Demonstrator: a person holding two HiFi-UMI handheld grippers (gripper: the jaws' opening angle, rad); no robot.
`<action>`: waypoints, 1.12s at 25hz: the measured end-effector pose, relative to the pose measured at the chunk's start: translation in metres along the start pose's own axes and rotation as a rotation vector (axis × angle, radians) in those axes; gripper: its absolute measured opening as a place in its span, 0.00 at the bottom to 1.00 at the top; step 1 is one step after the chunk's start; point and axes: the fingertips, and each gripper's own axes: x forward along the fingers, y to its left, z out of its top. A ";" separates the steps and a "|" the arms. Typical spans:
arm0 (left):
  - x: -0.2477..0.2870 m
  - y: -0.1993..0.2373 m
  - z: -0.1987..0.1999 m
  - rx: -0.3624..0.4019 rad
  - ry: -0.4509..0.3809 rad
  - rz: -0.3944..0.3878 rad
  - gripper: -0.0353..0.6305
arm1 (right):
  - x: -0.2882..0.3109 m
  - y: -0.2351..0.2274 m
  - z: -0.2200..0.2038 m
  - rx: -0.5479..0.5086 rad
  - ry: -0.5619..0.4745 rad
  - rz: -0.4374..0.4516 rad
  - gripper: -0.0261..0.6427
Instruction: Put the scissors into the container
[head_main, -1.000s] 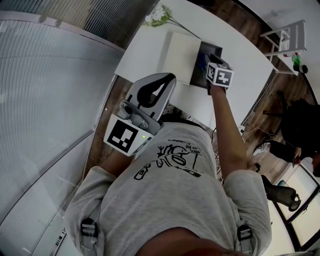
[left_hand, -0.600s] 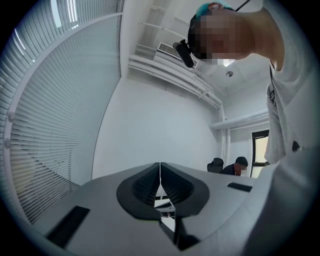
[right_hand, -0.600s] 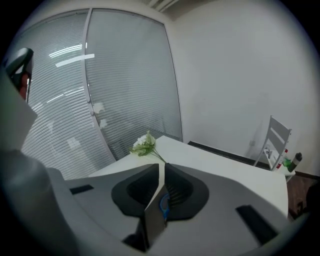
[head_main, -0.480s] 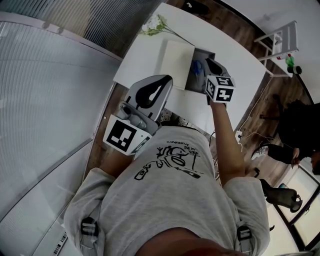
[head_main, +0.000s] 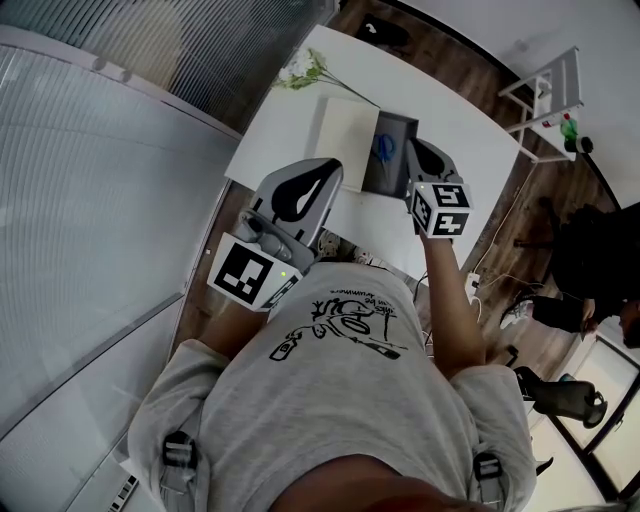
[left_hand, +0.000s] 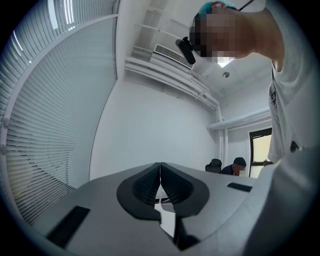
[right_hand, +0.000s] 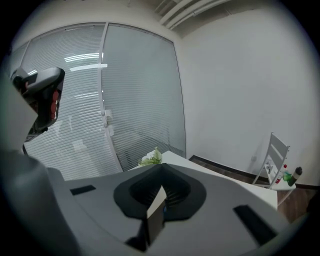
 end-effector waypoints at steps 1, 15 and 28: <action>0.001 0.000 0.000 -0.002 -0.002 -0.002 0.09 | -0.004 0.002 0.004 -0.002 -0.009 0.005 0.05; 0.011 -0.014 0.016 0.029 -0.020 -0.045 0.09 | -0.087 0.031 0.095 -0.111 -0.190 0.045 0.05; 0.012 -0.017 0.026 0.045 -0.045 -0.050 0.09 | -0.148 0.059 0.127 -0.192 -0.283 0.061 0.05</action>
